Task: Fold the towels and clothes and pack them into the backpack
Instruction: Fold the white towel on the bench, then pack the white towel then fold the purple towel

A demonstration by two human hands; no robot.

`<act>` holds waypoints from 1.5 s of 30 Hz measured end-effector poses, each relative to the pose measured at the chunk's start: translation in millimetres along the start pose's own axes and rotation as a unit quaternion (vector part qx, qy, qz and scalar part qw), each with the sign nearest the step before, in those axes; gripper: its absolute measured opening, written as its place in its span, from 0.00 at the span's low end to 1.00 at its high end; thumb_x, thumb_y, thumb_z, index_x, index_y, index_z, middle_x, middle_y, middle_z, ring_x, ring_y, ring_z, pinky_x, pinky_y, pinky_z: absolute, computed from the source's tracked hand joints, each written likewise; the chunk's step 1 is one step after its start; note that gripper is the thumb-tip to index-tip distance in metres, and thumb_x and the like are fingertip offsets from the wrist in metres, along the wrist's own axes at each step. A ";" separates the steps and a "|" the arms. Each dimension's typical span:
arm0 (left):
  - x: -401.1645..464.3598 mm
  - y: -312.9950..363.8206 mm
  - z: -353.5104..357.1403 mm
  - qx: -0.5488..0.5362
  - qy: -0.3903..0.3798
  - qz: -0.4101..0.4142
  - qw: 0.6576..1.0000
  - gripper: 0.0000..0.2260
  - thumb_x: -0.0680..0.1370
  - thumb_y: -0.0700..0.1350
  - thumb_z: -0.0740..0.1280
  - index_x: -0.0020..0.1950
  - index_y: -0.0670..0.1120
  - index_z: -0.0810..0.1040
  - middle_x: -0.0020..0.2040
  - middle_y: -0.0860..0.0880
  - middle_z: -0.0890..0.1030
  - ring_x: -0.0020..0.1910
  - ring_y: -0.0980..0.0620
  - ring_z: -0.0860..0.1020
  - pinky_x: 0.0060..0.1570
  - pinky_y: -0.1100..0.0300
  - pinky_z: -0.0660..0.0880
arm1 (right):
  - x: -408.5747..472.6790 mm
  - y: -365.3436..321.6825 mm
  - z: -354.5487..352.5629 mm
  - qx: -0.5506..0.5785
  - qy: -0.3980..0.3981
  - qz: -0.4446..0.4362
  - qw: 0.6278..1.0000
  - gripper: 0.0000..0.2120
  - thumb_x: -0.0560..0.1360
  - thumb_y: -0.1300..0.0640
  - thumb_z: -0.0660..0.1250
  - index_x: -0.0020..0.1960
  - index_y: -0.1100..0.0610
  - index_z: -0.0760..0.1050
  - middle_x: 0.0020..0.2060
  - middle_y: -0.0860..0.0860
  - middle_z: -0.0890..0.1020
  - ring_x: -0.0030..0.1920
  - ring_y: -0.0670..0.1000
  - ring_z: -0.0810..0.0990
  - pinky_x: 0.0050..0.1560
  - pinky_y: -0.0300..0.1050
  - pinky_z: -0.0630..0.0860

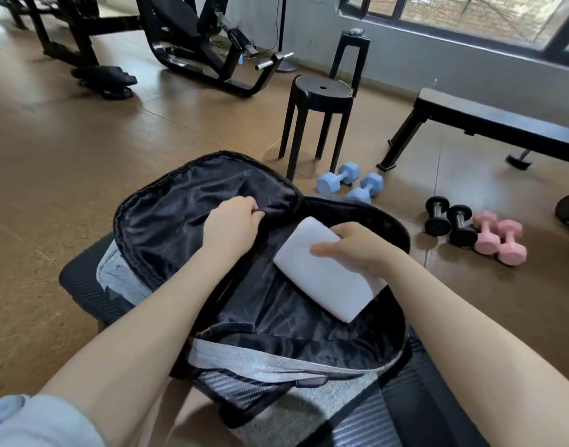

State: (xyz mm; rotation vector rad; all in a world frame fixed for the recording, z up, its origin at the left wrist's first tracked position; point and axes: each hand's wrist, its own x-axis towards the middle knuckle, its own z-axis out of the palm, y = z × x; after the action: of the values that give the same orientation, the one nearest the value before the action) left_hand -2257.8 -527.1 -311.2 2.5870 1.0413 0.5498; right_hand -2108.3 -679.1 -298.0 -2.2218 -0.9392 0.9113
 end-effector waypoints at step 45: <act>-99.2 135.7 24.6 -0.152 -0.044 0.308 0.938 0.15 0.74 0.49 0.61 0.55 0.42 0.77 0.52 0.46 0.78 0.52 0.44 0.76 0.50 0.52 0.73 | -170.9 73.0 8.3 -0.105 0.282 -0.147 0.942 0.08 0.77 0.60 0.63 0.50 0.53 0.80 0.40 0.45 0.82 0.41 0.43 0.80 0.45 0.42 0.76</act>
State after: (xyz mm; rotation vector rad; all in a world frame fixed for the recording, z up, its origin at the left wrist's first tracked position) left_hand -2231.8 -694.7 -301.1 2.5854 0.0737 0.6612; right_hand -2175.8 -852.3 -291.2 -2.2390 -1.0714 0.0226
